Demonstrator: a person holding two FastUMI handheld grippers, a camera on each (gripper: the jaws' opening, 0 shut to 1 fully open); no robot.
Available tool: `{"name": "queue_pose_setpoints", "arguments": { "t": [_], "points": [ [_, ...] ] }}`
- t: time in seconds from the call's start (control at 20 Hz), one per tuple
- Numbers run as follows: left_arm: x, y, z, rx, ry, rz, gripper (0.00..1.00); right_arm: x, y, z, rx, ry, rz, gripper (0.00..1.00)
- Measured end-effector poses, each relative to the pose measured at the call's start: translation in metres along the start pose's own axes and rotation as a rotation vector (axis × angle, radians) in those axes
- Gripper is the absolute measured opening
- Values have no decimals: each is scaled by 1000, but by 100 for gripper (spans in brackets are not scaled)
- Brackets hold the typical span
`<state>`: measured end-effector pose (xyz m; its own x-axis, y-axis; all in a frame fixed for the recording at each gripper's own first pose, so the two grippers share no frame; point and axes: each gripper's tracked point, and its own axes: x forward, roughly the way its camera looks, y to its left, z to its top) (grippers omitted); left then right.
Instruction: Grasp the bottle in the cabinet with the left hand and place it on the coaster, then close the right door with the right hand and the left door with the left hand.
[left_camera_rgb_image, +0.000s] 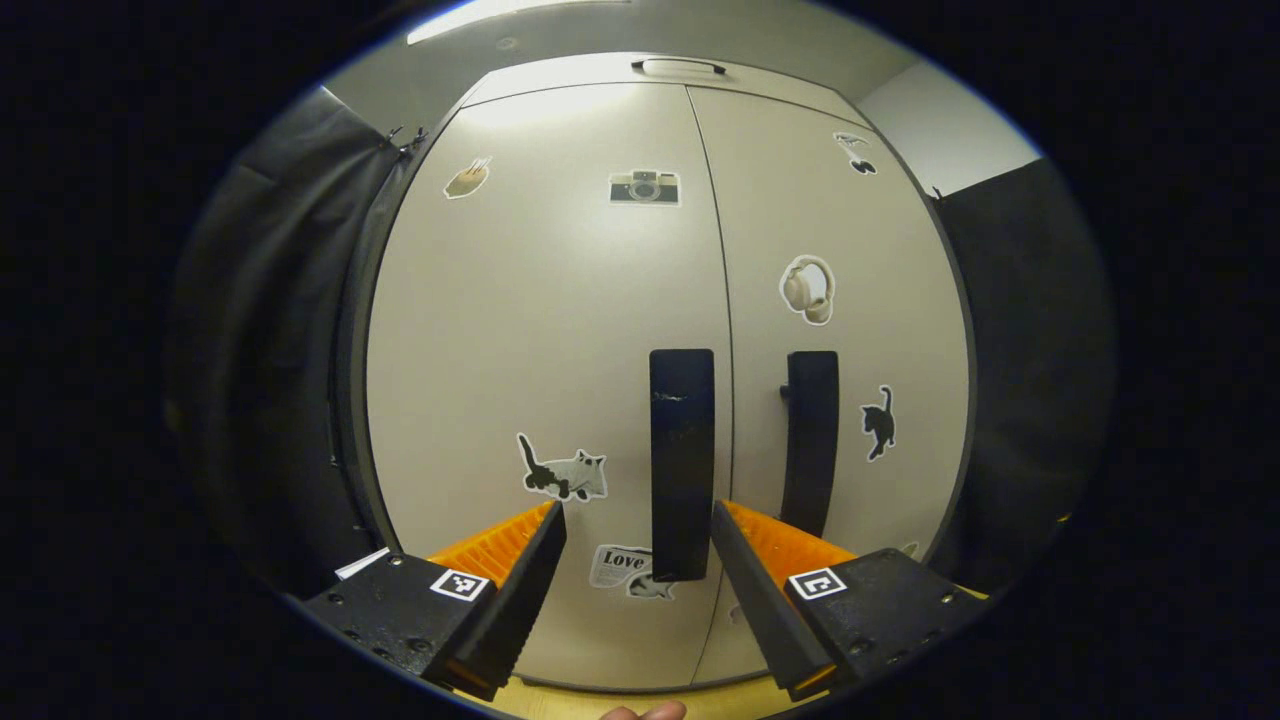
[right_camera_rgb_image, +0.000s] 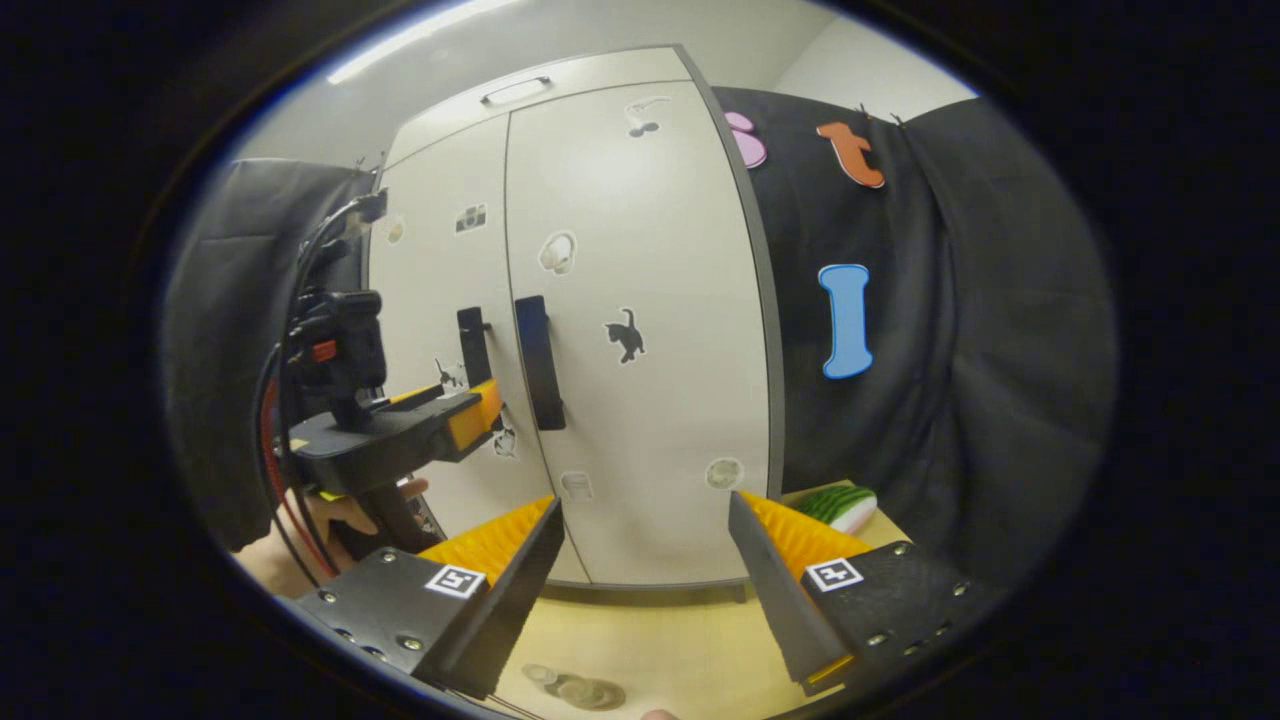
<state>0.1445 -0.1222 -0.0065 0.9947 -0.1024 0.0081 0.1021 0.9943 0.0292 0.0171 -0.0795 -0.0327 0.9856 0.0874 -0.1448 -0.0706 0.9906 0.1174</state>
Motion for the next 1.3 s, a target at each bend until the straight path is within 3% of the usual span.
{"name": "queue_pose_setpoints", "arguments": {
  "t": [0.2,0.6,1.05,1.3],
  "points": [
    [-46,5,7,-26,2,-17,93,-7,8,10,-39,-45,-20,100],
    [-120,49,18,-35,-14,40,93,-18,35,28,-56,-128,-51,100],
    [-152,83,10,-86,12,70,90,-26,59,33,-105,-176,-93,100],
    [-157,83,14,-42,-8,55,90,-26,64,33,-100,-182,-106,100]
  ]
}}
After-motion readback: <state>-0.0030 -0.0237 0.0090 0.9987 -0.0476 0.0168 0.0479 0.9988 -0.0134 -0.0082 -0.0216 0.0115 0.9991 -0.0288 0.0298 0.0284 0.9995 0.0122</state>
